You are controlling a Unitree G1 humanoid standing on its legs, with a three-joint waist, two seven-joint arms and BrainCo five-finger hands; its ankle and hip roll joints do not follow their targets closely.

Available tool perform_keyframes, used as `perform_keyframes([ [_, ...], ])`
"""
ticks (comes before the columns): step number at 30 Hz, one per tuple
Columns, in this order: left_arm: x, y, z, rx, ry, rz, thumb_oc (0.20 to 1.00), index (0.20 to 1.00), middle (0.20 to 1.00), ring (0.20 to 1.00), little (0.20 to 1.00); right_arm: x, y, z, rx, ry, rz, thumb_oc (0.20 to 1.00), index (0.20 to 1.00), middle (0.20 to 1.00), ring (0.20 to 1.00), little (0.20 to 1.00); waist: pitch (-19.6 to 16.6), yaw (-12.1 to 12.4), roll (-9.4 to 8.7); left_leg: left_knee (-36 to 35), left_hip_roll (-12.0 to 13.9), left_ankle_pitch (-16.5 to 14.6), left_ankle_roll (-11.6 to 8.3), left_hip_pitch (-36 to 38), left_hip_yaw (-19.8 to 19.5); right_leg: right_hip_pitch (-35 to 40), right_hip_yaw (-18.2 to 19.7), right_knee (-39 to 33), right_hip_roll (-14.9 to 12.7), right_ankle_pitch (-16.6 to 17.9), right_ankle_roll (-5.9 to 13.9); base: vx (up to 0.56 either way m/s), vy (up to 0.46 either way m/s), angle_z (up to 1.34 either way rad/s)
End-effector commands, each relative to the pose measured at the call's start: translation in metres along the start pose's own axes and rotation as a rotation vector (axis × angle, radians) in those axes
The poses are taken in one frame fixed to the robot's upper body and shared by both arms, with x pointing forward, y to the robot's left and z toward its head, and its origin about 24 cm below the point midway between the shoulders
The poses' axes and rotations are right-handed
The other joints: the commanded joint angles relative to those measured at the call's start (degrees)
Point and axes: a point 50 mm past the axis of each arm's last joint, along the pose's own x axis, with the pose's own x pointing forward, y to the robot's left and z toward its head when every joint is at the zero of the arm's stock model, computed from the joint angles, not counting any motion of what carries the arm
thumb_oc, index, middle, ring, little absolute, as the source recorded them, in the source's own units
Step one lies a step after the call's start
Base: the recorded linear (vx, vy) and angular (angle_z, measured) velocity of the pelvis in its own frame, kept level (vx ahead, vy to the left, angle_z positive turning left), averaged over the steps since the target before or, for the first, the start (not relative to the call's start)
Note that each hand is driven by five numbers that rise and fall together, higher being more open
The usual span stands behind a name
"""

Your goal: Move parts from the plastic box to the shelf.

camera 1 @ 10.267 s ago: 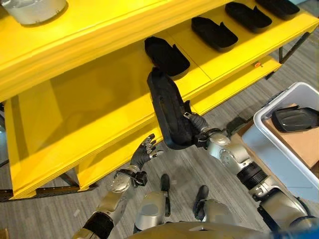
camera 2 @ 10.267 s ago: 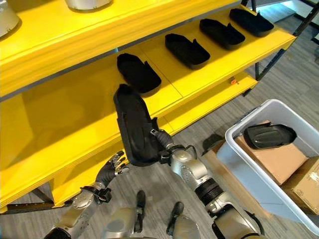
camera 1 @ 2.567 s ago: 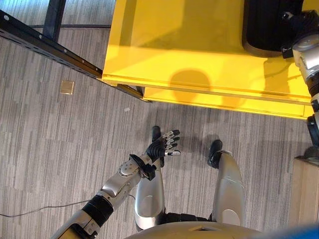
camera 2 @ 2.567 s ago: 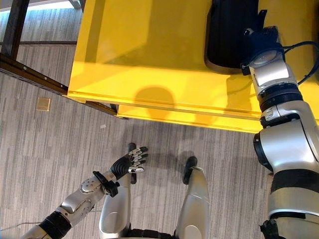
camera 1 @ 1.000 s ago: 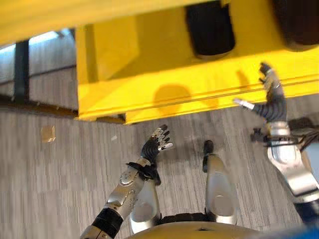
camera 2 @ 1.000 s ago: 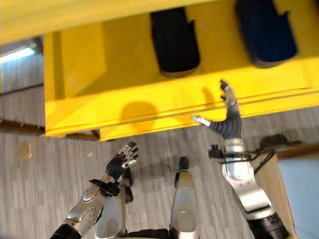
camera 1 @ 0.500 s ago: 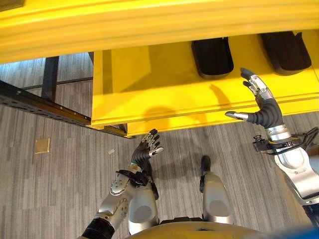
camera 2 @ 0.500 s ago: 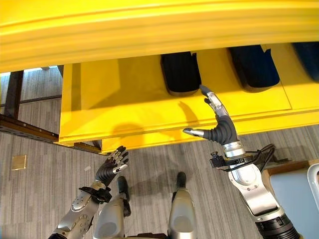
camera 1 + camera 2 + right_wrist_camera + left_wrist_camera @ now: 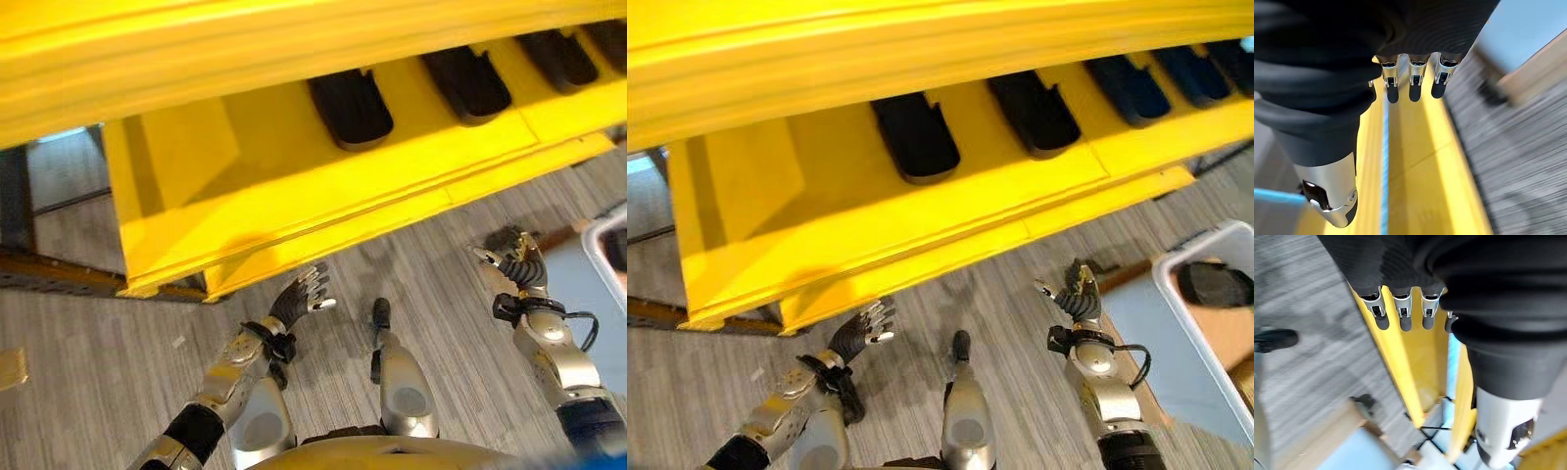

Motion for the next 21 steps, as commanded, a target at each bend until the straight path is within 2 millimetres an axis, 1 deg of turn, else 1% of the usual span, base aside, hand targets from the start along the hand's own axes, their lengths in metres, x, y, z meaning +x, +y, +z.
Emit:
perform_keyframes([
  [1, -0.014, 0.001, 0.006, -0.051, -0.098, 0.039, 1.000, 1.000, 1.000, 1.000, 1.000, 0.012, -0.026, 0.025, -0.041, -0.084, -0.119, 1.000, 1.000, 1.000, 1.000, 1.000, -1.34, 2.17, 2.94, -8.41, -2.55, 0.01, 2.77, 5.82, 2.81, 2.08, -4.75, 15.70, -6.08, -18.72, 4.66, -0.12, -0.007, -0.25],
  [2, -0.015, 0.004, 0.006, -0.060, -0.102, 0.053, 1.000, 1.000, 1.000, 1.000, 1.000, 0.012, -0.027, 0.023, -0.041, -0.070, -0.128, 1.000, 1.000, 1.000, 1.000, 1.000, -1.49, 2.55, 3.05, -8.70, -2.29, 0.38, 2.70, 5.70, 3.07, 2.46, -5.35, 16.69, -6.23, -19.36, 4.28, -0.13, -0.111, -0.19],
  [3, -0.021, 0.013, 0.003, -0.100, -0.116, 0.108, 1.000, 1.000, 1.000, 1.000, 1.000, 0.013, -0.028, 0.011, -0.030, -0.014, -0.136, 1.000, 1.000, 1.000, 1.000, 1.000, -2.25, 4.65, 3.20, -9.22, -0.96, 1.86, 2.07, 5.01, 4.23, 5.70, -8.86, 18.48, -6.82, -22.13, 2.92, -0.12, -0.145, -0.18],
  [5, -0.025, 0.018, 0.001, -0.108, -0.118, 0.143, 1.000, 1.000, 1.000, 1.000, 1.000, 0.015, -0.028, 0.008, -0.039, -0.001, -0.134, 1.000, 1.000, 1.000, 1.000, 1.000, -2.71, 5.79, 2.94, -9.22, 0.15, 2.72, 1.49, 4.86, 5.40, 7.82, -11.28, 18.10, -6.63, -23.78, 2.53, -0.08, -0.187, -0.68],
  [6, -0.028, 0.021, -0.001, -0.122, -0.120, 0.178, 1.000, 1.000, 1.000, 1.000, 1.000, 0.017, -0.028, 0.008, -0.049, -0.002, -0.145, 1.000, 1.000, 1.000, 1.000, 1.000, -2.99, 6.58, 2.55, -9.09, 1.36, 3.59, 0.75, 4.89, 6.69, 9.53, -13.42, 16.79, -5.98, -25.08, 2.24, -0.05, -0.352, -1.10],
  [7, -0.030, 0.025, -0.003, -0.186, -0.129, 0.225, 1.000, 1.000, 1.000, 1.000, 1.000, 0.021, -0.030, 0.012, -0.073, -0.006, -0.155, 1.000, 1.000, 1.000, 1.000, 1.000, -3.03, 7.49, 1.58, -7.79, 3.88, 4.89, -0.90, 4.43, 9.23, 12.20, -17.50, 12.97, -4.53, -25.79, 2.76, -0.03, -0.438, -1.35],
  [8, -0.032, 0.028, -0.008, -0.265, -0.135, 0.253, 1.000, 1.000, 1.000, 1.000, 1.000, 0.024, -0.033, 0.014, -0.088, 0.007, -0.172, 1.000, 1.000, 1.000, 1.000, 1.000, -3.07, 7.98, 1.04, -6.98, 5.42, 5.74, -1.83, 4.40, 10.48, 13.29, -19.46, 10.78, -3.57, -25.36, 3.17, -0.01, -0.422, -1.56],
  [9, -0.034, 0.029, -0.011, -0.304, -0.138, 0.265, 1.000, 1.000, 1.000, 1.000, 1.000, 0.025, -0.036, 0.013, -0.098, 0.021, -0.187, 1.000, 1.000, 1.000, 1.000, 1.000, -3.14, 8.08, 0.83, -6.62, 6.16, 6.03, -2.27, 4.49, 10.98, 13.70, -20.17, 9.83, -2.89, -25.18, 3.32, 0.02, -0.423, -2.23],
  [10, -0.034, 0.029, -0.013, -0.337, -0.135, 0.271, 1.000, 1.000, 1.000, 1.000, 1.000, 0.023, -0.044, 0.007, -0.124, 0.046, -0.240, 1.000, 1.000, 1.000, 1.000, 1.000, -3.42, 7.64, 0.41, -7.16, 6.62, 6.62, -2.70, 5.31, 11.76, 13.64, -20.62, 8.92, -1.64, -24.92, 3.49, 0.02, -0.296, -2.10],
  [11, -0.034, 0.029, -0.013, -0.339, -0.135, 0.273, 1.000, 1.000, 1.000, 1.000, 1.000, 0.023, -0.045, 0.007, -0.125, 0.045, -0.246, 1.000, 1.000, 1.000, 1.000, 1.000, -3.45, 7.62, 0.39, -7.33, 6.65, 6.76, -2.77, 5.46, 11.89, 13.60, -20.57, 8.87, -1.51, -24.93, 3.45, 0.02, -0.324, -1.89],
  [12, -0.034, 0.030, -0.014, -0.346, -0.131, 0.289, 1.000, 1.000, 1.000, 1.000, 1.000, 0.021, -0.055, 0.004, -0.148, 0.052, -0.304, 1.000, 1.000, 1.000, 1.000, 1.000, -3.54, 7.04, 0.24, -8.13, 6.76, 7.31, -2.97, 6.13, 12.41, 13.16, -20.50, 9.11, -0.69, -25.38, 3.22, 0.02, -0.156, -0.94],
  [13, -0.034, 0.030, -0.015, -0.351, -0.132, 0.290, 1.000, 1.000, 1.000, 1.000, 1.000, 0.020, -0.059, 0.002, -0.156, 0.054, -0.324, 1.000, 1.000, 1.000, 1.000, 1.000, -3.55, 6.72, 0.26, -8.39, 6.74, 7.45, -2.99, 6.44, 12.57, 12.90, -20.37, 9.37, -0.42, -25.60, 3.07, 0.04, -0.282, -0.84],
  [14, -0.034, 0.029, -0.015, -0.353, -0.126, 0.283, 1.000, 1.000, 1.000, 1.000, 1.000, 0.017, -0.073, -0.002, -0.180, 0.059, -0.408, 1.000, 1.000, 1.000, 1.000, 1.000, -3.60, 5.85, 0.42, -9.29, 6.71, 7.90, -3.05, 7.29, 13.03, 12.09, -19.74, 10.22, 0.59, -26.78, 2.53, 0.04, -0.199, -0.76],
  [15, -0.034, 0.029, -0.015, -0.349, -0.121, 0.283, 1.000, 1.000, 1.000, 1.000, 1.000, 0.016, -0.076, -0.002, -0.186, 0.053, -0.435, 1.000, 1.000, 1.000, 1.000, 1.000, -3.60, 5.70, 0.51, -9.46, 6.69, 7.98, -3.05, 7.43, 13.10, 11.93, -19.66, 10.40, 0.79, -27.03, 2.38, 0.05, -0.234, -0.80],
  [17, -0.034, 0.029, -0.019, -0.344, -0.096, 0.271, 1.000, 1.000, 1.000, 1.000, 1.000, 0.012, -0.092, -0.005, -0.199, 0.045, -0.532, 1.000, 1.000, 1.000, 1.000, 1.000, -3.70, 4.79, 1.19, -10.36, 6.70, 8.67, -3.44, 7.86, 13.03, 11.20, -18.99, 11.10, 1.66, -27.93, 1.44, 0.05, -0.159, -0.30],
  [18, -0.034, 0.028, -0.020, -0.335, -0.085, 0.264, 1.000, 1.000, 1.000, 1.000, 1.000, 0.011, -0.096, -0.007, -0.196, 0.054, -0.555, 1.000, 1.000, 1.000, 1.000, 1.000, -3.72, 4.66, 1.37, -10.52, 6.78, 8.86, -3.57, 7.91, 13.07, 11.04, -18.84, 11.28, 1.82, -28.18, 1.17, 0.05, -0.169, -0.05],
  [20, -0.031, 0.026, -0.019, -0.308, -0.061, 0.224, 1.000, 1.000, 1.000, 1.000, 1.000, 0.008, -0.115, -0.012, -0.199, 0.067, -0.654, 1.000, 1.000, 1.000, 1.000, 1.000, -3.77, 3.49, 2.85, -11.57, 7.14, 9.81, -4.12, 8.61, 13.65, 9.91, -18.39, 12.22, 2.32, -29.13, 0.05, 0.03, -0.158, -0.07],
  [21, -0.031, 0.026, -0.019, -0.304, -0.060, 0.220, 1.000, 1.000, 1.000, 1.000, 1.000, 0.007, -0.116, -0.012, -0.198, 0.067, -0.663, 1.000, 1.000, 1.000, 1.000, 1.000, -3.77, 3.41, 2.99, -11.66, 7.15, 9.87, -4.16, 8.67, 13.70, 9.79, -18.35, 12.33, 2.35, -29.20, -0.03, 0.01, -0.106, -0.15],
])
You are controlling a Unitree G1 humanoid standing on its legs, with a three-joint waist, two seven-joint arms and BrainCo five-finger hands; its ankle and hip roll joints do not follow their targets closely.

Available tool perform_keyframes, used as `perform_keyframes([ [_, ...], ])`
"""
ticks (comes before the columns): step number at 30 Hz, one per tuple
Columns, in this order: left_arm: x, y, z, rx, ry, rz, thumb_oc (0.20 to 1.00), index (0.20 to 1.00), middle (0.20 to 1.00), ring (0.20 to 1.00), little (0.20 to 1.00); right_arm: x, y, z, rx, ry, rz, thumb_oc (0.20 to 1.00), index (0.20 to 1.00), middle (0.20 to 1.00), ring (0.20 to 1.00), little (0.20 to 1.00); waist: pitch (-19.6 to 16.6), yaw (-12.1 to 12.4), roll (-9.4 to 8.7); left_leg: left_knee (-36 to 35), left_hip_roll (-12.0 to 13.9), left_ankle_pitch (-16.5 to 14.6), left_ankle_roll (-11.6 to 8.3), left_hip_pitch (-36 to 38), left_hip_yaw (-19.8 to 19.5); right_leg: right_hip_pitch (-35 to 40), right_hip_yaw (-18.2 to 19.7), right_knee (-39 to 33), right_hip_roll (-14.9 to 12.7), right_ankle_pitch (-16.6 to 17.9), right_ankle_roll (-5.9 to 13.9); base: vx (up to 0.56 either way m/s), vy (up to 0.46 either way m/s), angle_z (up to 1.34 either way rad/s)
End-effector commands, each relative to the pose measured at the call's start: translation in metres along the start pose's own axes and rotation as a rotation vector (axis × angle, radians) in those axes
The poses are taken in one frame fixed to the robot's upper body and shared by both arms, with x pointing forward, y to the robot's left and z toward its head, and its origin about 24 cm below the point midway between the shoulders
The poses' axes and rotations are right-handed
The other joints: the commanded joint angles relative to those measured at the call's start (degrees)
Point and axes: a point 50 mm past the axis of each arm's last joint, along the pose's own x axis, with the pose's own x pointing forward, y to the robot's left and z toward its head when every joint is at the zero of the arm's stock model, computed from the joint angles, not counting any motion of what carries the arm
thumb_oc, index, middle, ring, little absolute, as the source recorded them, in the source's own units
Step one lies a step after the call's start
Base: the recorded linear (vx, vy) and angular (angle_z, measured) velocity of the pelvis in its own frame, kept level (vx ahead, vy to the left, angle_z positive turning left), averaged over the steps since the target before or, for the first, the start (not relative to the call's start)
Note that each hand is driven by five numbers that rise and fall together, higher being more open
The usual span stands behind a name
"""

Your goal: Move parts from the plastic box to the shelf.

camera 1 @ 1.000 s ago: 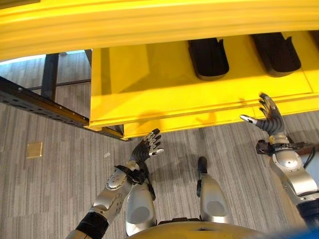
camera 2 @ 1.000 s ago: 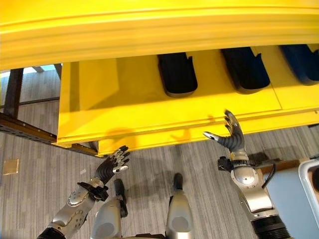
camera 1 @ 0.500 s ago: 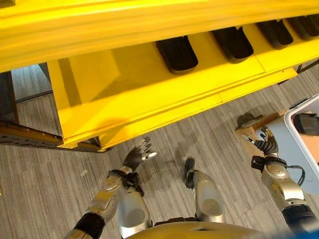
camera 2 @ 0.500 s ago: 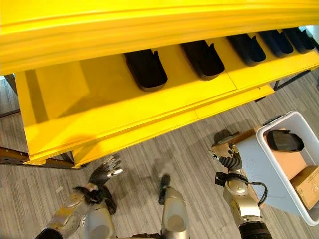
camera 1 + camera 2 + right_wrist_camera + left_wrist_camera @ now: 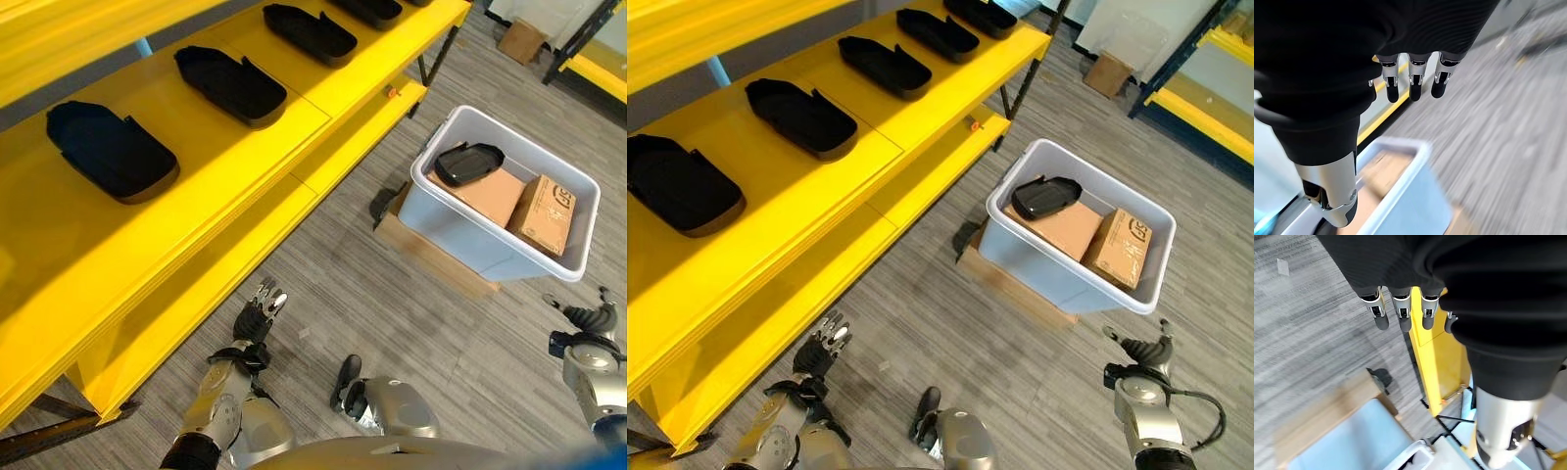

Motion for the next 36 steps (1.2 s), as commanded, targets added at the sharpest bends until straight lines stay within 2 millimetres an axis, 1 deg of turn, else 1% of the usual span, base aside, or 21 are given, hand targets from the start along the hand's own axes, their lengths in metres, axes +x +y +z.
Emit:
perform_keyframes([
  [1, -0.002, -0.012, 0.008, 0.075, -0.013, -0.113, 1.000, 1.000, 1.000, 1.000, 1.000, 0.013, -0.018, 0.038, 0.117, -0.136, -0.151, 1.000, 1.000, 1.000, 1.000, 1.000, 2.61, 1.31, 0.29, 2.44, 0.31, -4.78, -0.61, 0.74, 0.59, 2.46, 1.70, -0.13, -6.15, 1.53, 5.62, 0.00, -0.058, -0.07],
  [4, 0.001, -0.017, 0.012, 0.070, -0.012, -0.137, 1.000, 1.000, 1.000, 1.000, 1.000, 0.018, -0.027, 0.041, 0.122, -0.161, -0.198, 1.000, 1.000, 1.000, 1.000, 1.000, 2.55, 0.33, 1.54, 1.56, 0.35, -4.31, -0.88, 1.35, 0.72, 1.30, 2.33, 0.69, -5.88, 0.85, 5.02, 0.01, -0.087, -0.07],
  [6, 0.004, -0.023, 0.012, 0.095, -0.008, -0.163, 1.000, 1.000, 1.000, 1.000, 1.000, 0.020, -0.031, 0.049, 0.130, -0.200, -0.206, 1.000, 1.000, 1.000, 1.000, 1.000, 2.34, -0.54, 2.44, 1.43, 0.57, -2.56, -1.75, 1.45, -0.96, 0.29, 4.04, 0.99, -4.88, 0.21, 4.27, 0.05, -0.129, -0.18],
  [8, 0.005, -0.031, 0.012, 0.093, -0.019, -0.178, 1.000, 1.000, 1.000, 1.000, 1.000, 0.020, -0.030, 0.060, 0.131, -0.265, -0.193, 1.000, 1.000, 1.000, 1.000, 1.000, 2.15, -1.14, 3.20, 0.86, 0.06, -2.44, -2.03, 2.00, -2.70, -0.96, 5.44, 0.92, -4.44, 0.21, 3.97, 0.04, -0.053, -0.68],
  [10, 0.009, -0.045, 0.014, 0.104, -0.051, -0.216, 1.000, 1.000, 1.000, 1.000, 1.000, 0.015, -0.021, 0.083, 0.149, -0.370, -0.133, 1.000, 1.000, 1.000, 1.000, 1.000, 1.84, -1.80, 4.51, 0.57, -1.68, -2.57, -2.33, 2.94, -7.40, -3.18, 9.38, 1.33, -3.80, 0.01, 3.35, 0.07, 0.041, -0.69],
  [12, 0.012, -0.051, 0.017, 0.083, -0.078, -0.228, 1.000, 1.000, 1.000, 1.000, 1.000, 0.008, -0.010, 0.098, 0.152, -0.457, -0.078, 1.000, 1.000, 1.000, 1.000, 1.000, 1.76, -1.96, 4.96, 1.64, -3.30, -3.21, -2.15, 2.59, -12.03, -4.03, 12.55, 1.69, -3.14, -0.24, 2.89, 0.10, 0.046, -0.85],
  [13, 0.012, -0.052, 0.017, 0.081, -0.081, -0.231, 1.000, 1.000, 1.000, 1.000, 1.000, 0.008, -0.008, 0.099, 0.155, -0.462, -0.071, 1.000, 1.000, 1.000, 1.000, 1.000, 1.77, -1.96, 4.95, 1.81, -3.50, -3.41, -2.07, 2.55, -12.39, -4.10, 12.87, 1.76, -3.12, -0.27, 2.89, 0.14, 0.042, -1.74],
  [14, 0.014, -0.057, 0.022, 0.057, -0.111, -0.267, 1.000, 1.000, 1.000, 1.000, 1.000, -0.001, 0.003, 0.109, 0.152, -0.536, -0.009, 1.000, 1.000, 1.000, 1.000, 1.000, 1.90, -2.19, 5.16, 3.05, -4.75, -3.85, -1.71, 2.54, -15.36, -4.50, 15.26, 1.98, -2.68, -0.44, 2.58, 0.11, 0.040, -1.65],
  [18, 0.019, -0.076, 0.035, 0.115, -0.171, -0.377, 1.000, 1.000, 1.000, 1.000, 1.000, -0.016, 0.017, 0.122, 0.173, -0.612, 0.067, 1.000, 1.000, 1.000, 1.000, 1.000, 1.99, -4.30, 6.43, 3.91, -5.50, -4.41, -1.46, 3.40, -14.57, -5.64, 17.06, 3.16, -2.82, -1.20, 1.89, 0.09, 0.031, -0.64],
  [21, 0.025, -0.088, 0.046, 0.147, -0.220, -0.423, 1.000, 1.000, 1.000, 1.000, 1.000, -0.019, 0.021, 0.124, 0.166, -0.638, 0.101, 1.000, 1.000, 1.000, 1.000, 1.000, 1.74, -5.85, 7.45, 3.32, -5.77, -4.59, -1.46, 4.60, -13.67, -6.97, 17.83, 5.08, -3.46, -1.96, 1.92, 0.10, -0.007, -0.17],
  [25, 0.030, -0.101, 0.062, 0.133, -0.291, -0.467, 1.000, 1.000, 1.000, 1.000, 1.000, -0.028, 0.024, 0.131, 0.107, -0.724, 0.136, 1.000, 1.000, 1.000, 1.000, 1.000, 1.11, -7.79, 8.42, 2.82, -5.37, -3.42, -1.86, 6.16, -12.87, -8.49, 18.30, 7.70, -3.63, -3.48, 1.26, 0.12, -0.063, -0.07],
  [27, 0.032, -0.109, 0.071, 0.142, -0.324, -0.501, 1.000, 1.000, 1.000, 1.000, 1.000, -0.033, 0.027, 0.131, 0.120, -0.729, 0.179, 1.000, 1.000, 1.000, 1.000, 1.000, 0.53, -8.98, 8.47, 4.05, -4.71, -2.10, -2.25, 6.41, -12.82, -9.02, 18.71, 8.95, -3.10, -4.56, 0.52, 0.14, -0.203, -0.02],
  [28, 0.037, -0.111, 0.077, 0.143, -0.343, -0.463, 1.000, 1.000, 1.000, 1.000, 1.000, -0.038, 0.033, 0.127, 0.114, -0.727, 0.237, 1.000, 1.000, 1.000, 1.000, 1.000, -0.08, -10.00, 8.20, 6.10, -3.74, -0.54, -2.82, 6.92, -12.10, -9.19, 18.66, 9.07, -2.44, -5.15, -0.45, 0.10, -0.197, -0.09],
  [29, 0.037, -0.111, 0.077, 0.145, -0.345, -0.460, 1.000, 1.000, 1.000, 1.000, 1.000, -0.039, 0.034, 0.126, 0.115, -0.726, 0.242, 1.000, 1.000, 1.000, 1.000, 1.000, -0.12, -10.13, 8.20, 6.47, -3.49, -0.14, -3.03, 6.93, -12.05, -9.16, 18.61, 9.02, -2.28, -5.24, -0.64, 0.12, -0.286, -0.08],
  [30, 0.040, -0.112, 0.080, 0.154, -0.352, -0.449, 1.000, 1.000, 1.000, 1.000, 1.000, -0.044, 0.040, 0.122, 0.122, -0.714, 0.272, 1.000, 1.000, 1.000, 1.000, 1.000, -0.25, -10.61, 7.99, 9.19, -2.31, 1.64, -3.79, 6.52, -11.99, -8.91, 18.53, 8.75, -1.58, -5.56, -1.37, 0.11, -0.268, 0.04],
  [31, 0.042, -0.111, 0.082, 0.148, -0.349, -0.430, 1.000, 1.000, 1.000, 1.000, 1.000, -0.050, 0.050, 0.116, 0.123, -0.698, 0.313, 1.000, 1.000, 1.000, 1.000, 1.000, -0.23, -10.06, 7.62, 12.62, -4.39, -0.27, -2.83, 4.47, -15.50, -8.28, 19.56, 7.62, -0.72, -5.03, -1.49, 0.15, -0.277, 0.05],
  [32, 0.042, -0.110, 0.082, 0.150, -0.345, -0.415, 1.000, 1.000, 1.000, 1.000, 1.000, -0.052, 0.055, 0.113, 0.120, -0.694, 0.331, 1.000, 1.000, 1.000, 1.000, 1.000, 0.09, -9.28, 7.58, 13.02, -6.83, -1.85, -1.71, 2.76, -17.87, -7.79, 20.67, 6.84, -0.31, -4.48, -1.24, 0.13, -0.154, -0.01],
  [33, 0.042, -0.109, 0.082, 0.152, -0.341, -0.410, 1.000, 1.000, 1.000, 1.000, 1.000, -0.053, 0.056, 0.112, 0.119, -0.691, 0.340, 1.000, 1.000, 1.000, 1.000, 1.000, 0.18, -9.12, 7.55, 13.27, -7.47, -2.40, -1.34, 2.26, -18.48, -7.65, 20.93, 6.65, -0.28, -4.35, -1.09, 0.17, -0.062, -0.20],
  [34, 0.043, -0.103, 0.080, 0.147, -0.321, -0.385, 1.000, 1.000, 1.000, 1.000, 1.000, -0.057, 0.063, 0.109, 0.110, -0.685, 0.368, 1.000, 1.000, 1.000, 1.000, 1.000, 0.77, -7.97, 7.33, 11.83, -10.25, -4.26, 0.01, 0.27, -20.33, -6.36, 22.23, 5.31, 0.32, -3.64, -0.39, 0.12, -0.037, -0.38],
  [35, 0.042, -0.099, 0.079, 0.145, -0.312, -0.370, 1.000, 1.000, 1.000, 1.000, 1.000, -0.060, 0.066, 0.108, 0.108, -0.683, 0.378, 1.000, 1.000, 1.000, 1.000, 1.000, 0.98, -7.38, 7.06, 10.26, -10.70, -2.60, 0.53, -1.80, -20.00, -5.69, 22.39, 3.88, 0.64, -2.32, -0.50, 0.16, -0.018, -0.61],
  [36, 0.042, -0.095, 0.076, 0.147, -0.299, -0.356, 1.000, 1.000, 1.000, 1.000, 1.000, -0.061, 0.067, 0.106, 0.106, -0.673, 0.388, 1.000, 1.000, 1.000, 1.000, 1.000, 1.06, -6.99, 7.02, 8.85, -10.70, -1.64, 0.28, -3.09, -19.94, -4.72, 22.40, 3.11, 0.84, -2.32, -0.31, 0.13, 0.035, -0.65],
])
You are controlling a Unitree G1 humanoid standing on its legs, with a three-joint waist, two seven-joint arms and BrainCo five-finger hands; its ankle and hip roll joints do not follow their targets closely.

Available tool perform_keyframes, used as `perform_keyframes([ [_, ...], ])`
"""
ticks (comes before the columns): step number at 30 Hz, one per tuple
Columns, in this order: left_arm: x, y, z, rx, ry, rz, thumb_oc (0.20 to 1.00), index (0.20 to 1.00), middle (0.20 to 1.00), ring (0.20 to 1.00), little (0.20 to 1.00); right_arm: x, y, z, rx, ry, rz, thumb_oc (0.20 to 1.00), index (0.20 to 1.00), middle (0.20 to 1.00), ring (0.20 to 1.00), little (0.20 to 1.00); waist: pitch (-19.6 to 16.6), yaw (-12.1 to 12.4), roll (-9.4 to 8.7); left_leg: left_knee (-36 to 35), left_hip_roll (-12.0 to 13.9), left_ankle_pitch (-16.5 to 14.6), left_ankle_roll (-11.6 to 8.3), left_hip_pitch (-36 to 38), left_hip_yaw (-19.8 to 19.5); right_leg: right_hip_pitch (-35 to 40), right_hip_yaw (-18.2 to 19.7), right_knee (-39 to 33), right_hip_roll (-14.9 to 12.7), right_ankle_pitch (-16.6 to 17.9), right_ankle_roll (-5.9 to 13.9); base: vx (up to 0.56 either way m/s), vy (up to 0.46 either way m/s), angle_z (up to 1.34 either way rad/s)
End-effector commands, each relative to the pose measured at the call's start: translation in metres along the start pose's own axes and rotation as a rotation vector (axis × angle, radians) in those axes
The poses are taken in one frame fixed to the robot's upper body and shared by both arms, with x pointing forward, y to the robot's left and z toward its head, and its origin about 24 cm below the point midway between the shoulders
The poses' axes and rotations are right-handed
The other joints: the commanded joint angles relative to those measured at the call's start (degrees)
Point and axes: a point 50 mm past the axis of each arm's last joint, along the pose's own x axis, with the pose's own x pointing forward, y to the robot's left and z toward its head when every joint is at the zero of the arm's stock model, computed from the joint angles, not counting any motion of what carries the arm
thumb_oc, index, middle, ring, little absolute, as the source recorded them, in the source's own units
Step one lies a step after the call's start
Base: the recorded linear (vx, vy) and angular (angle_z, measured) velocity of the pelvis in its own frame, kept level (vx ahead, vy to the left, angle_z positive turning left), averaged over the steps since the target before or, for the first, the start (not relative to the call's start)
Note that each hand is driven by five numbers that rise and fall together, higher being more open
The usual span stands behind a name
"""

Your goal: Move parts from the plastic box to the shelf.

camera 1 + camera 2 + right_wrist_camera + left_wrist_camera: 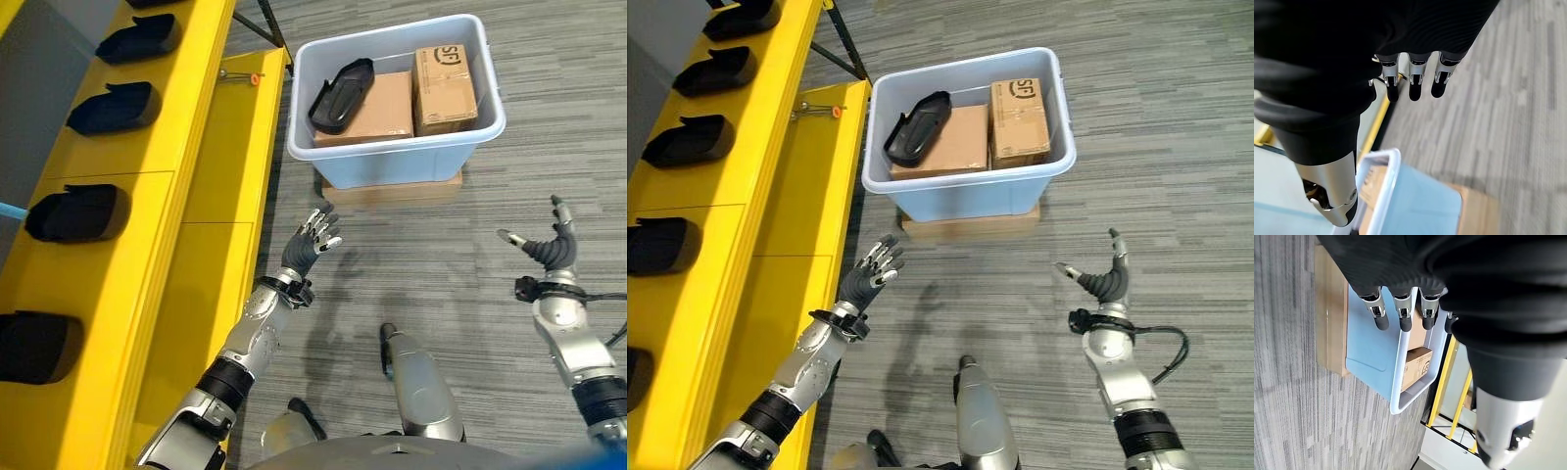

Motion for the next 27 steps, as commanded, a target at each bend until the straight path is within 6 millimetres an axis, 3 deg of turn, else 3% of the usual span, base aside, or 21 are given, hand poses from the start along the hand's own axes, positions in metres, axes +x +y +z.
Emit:
perform_keyframes([
  [1, -0.014, 0.015, 0.000, 0.004, -0.011, 0.082, 1.000, 1.000, 1.000, 1.000, 1.000, -0.008, 0.000, 0.008, 0.002, -0.074, 0.033, 1.000, 1.000, 1.000, 1.000, 1.000, -1.15, 0.71, -0.84, 0.63, -1.20, 1.95, 2.83, -6.71, 1.92, 8.86, -3.28, -10.79, -2.55, 2.86, 5.35, 0.22, 0.078, -0.61],
  [5, -0.034, 0.032, -0.021, 0.000, 0.094, 0.130, 1.000, 1.000, 1.000, 1.000, 1.000, -0.016, 0.003, 0.001, -0.014, -0.042, 0.073, 1.000, 1.000, 1.000, 1.000, 1.000, -0.60, 2.41, -1.17, -7.64, 2.09, 9.13, 0.97, -11.39, 2.01, 13.86, -4.51, -11.59, -3.37, 1.89, 5.16, 0.32, 0.165, -0.28],
  [7, -0.053, 0.048, -0.036, -0.016, 0.150, 0.199, 1.000, 1.000, 1.000, 1.000, 1.000, -0.018, 0.012, -0.001, -0.013, -0.040, 0.132, 1.000, 1.000, 1.000, 1.000, 1.000, -0.01, 4.35, -1.44, -9.00, 1.69, 6.89, 1.70, -11.34, -2.10, 15.22, -2.79, -8.74, -3.59, -0.20, 5.31, 0.46, 0.353, -0.63],
  [10, -0.066, 0.057, -0.046, 0.002, 0.199, 0.236, 1.000, 1.000, 1.000, 1.000, 1.000, -0.020, 0.013, -0.003, 0.006, -0.012, 0.147, 1.000, 1.000, 1.000, 1.000, 1.000, -0.41, 4.49, -1.21, -8.15, 0.59, 2.79, 2.58, -8.00, -0.53, 15.66, -3.76, -6.96, -3.46, -1.38, 5.55, 0.27, 0.268, -0.88],
  [13, -0.065, 0.057, -0.047, 0.027, 0.214, 0.230, 1.000, 1.000, 1.000, 1.000, 1.000, -0.022, 0.017, -0.003, 0.024, 0.001, 0.150, 1.000, 1.000, 1.000, 1.000, 1.000, -1.07, 5.37, -0.99, -9.04, -2.45, -0.66, 3.95, -5.47, -0.26, 15.09, -5.18, -7.19, -4.06, -0.77, 6.65, 0.12, 0.177, -0.30],
  [22, -0.066, 0.056, -0.047, 0.072, 0.220, 0.240, 1.000, 1.000, 1.000, 1.000, 1.000, -0.017, 0.034, 0.013, 0.078, -0.034, 0.169, 1.000, 1.000, 1.000, 1.000, 1.000, -1.10, 8.42, -0.88, -10.56, -6.58, -2.98, 6.13, -4.70, -2.64, 12.24, -6.04, -9.22, -5.81, 2.15, 8.78, 0.05, 0.122, 0.14],
  [27, -0.069, 0.060, -0.047, 0.086, 0.223, 0.273, 1.000, 1.000, 1.000, 1.000, 1.000, -0.016, 0.042, 0.023, 0.116, -0.073, 0.183, 1.000, 1.000, 1.000, 1.000, 1.000, -0.61, 9.78, -1.08, -9.86, -6.99, -3.50, 6.72, -5.70, -3.21, 11.74, -6.54, -9.60, -6.36, 2.58, 9.14, 0.01, 0.021, -0.02],
])
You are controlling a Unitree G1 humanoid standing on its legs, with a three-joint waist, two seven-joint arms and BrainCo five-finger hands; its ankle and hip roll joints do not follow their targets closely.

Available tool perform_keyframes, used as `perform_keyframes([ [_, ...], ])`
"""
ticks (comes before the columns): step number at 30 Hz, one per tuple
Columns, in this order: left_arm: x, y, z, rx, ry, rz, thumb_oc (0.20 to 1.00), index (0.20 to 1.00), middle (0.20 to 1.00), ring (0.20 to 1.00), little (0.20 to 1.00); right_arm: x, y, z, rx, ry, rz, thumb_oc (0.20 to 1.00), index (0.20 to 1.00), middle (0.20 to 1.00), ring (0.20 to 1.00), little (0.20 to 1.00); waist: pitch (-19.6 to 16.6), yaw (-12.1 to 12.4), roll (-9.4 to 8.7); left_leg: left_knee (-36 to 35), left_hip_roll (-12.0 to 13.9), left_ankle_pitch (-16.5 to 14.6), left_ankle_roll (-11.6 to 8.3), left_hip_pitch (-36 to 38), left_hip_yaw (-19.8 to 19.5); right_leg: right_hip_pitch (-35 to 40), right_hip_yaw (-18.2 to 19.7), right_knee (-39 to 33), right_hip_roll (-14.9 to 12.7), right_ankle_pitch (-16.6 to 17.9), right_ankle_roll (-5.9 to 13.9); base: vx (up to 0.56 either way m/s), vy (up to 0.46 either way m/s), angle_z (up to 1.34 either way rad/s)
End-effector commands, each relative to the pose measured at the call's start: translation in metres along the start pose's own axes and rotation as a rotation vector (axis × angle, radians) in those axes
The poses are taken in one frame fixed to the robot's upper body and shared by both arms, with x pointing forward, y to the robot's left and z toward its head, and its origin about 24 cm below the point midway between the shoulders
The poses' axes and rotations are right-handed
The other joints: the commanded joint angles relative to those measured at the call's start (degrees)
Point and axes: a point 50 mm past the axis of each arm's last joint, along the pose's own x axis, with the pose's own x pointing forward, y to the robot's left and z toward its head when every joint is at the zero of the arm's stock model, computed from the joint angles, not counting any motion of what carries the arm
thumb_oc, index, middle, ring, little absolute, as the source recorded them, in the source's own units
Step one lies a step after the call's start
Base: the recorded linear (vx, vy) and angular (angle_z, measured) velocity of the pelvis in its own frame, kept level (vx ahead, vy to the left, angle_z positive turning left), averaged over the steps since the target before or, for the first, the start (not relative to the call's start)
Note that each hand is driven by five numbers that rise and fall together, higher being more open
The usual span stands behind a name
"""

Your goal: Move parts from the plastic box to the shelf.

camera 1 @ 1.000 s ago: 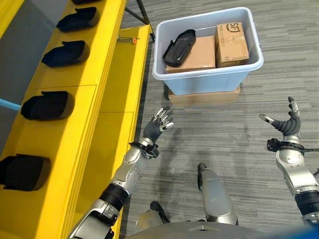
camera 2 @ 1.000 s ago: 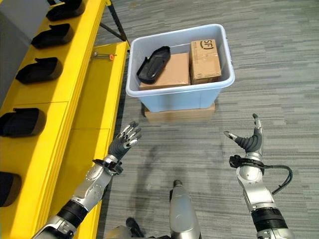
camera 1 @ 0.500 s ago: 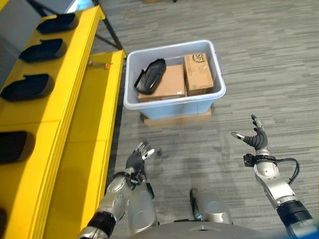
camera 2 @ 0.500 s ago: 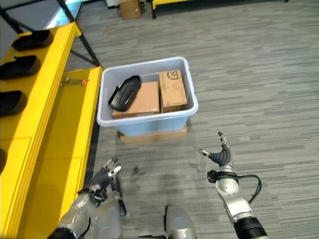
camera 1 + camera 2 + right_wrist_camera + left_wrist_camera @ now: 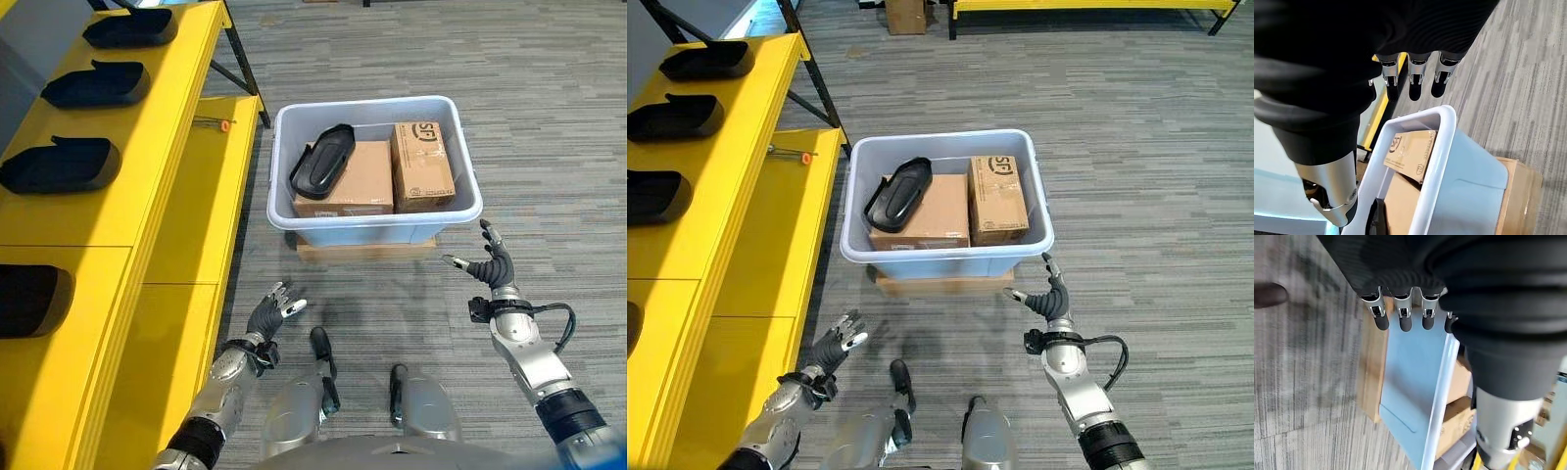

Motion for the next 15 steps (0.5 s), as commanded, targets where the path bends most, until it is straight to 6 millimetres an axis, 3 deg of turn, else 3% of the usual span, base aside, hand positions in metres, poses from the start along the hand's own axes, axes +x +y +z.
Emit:
perform_keyframes([
  [1, 0.006, -0.002, 0.023, 0.031, -0.109, 0.000, 1.000, 1.000, 1.000, 1.000, 1.000, 0.009, 0.002, 0.032, 0.077, -0.146, -0.017, 1.000, 1.000, 1.000, 1.000, 1.000, 0.50, 0.71, -0.51, 6.37, 3.61, -9.85, -3.43, 1.52, -4.33, 1.76, -2.28, -7.71, -0.25, 7.72, -0.12, 0.04, 0.029, -0.02],
  [9, 0.001, 0.002, 0.016, 0.037, -0.097, 0.007, 1.000, 1.000, 1.000, 1.000, 1.000, 0.012, 0.003, 0.050, 0.113, -0.233, -0.004, 1.000, 1.000, 1.000, 1.000, 1.000, 0.85, 1.86, -0.70, 9.49, 3.27, -11.48, -2.79, 0.85, -4.50, 2.36, -2.79, -7.19, -1.15, 7.56, -0.28, 0.05, 0.066, 0.04],
  [15, 0.000, 0.004, 0.009, 0.048, -0.057, -0.007, 1.000, 1.000, 1.000, 1.000, 1.000, 0.017, 0.015, 0.068, 0.154, -0.271, 0.076, 1.000, 1.000, 1.000, 1.000, 1.000, 0.62, 3.22, -1.39, 13.82, 1.58, -15.23, -0.23, 1.58, -3.35, 3.45, -2.99, -3.82, -3.28, 6.58, 0.48, 0.09, 0.194, -0.04],
])
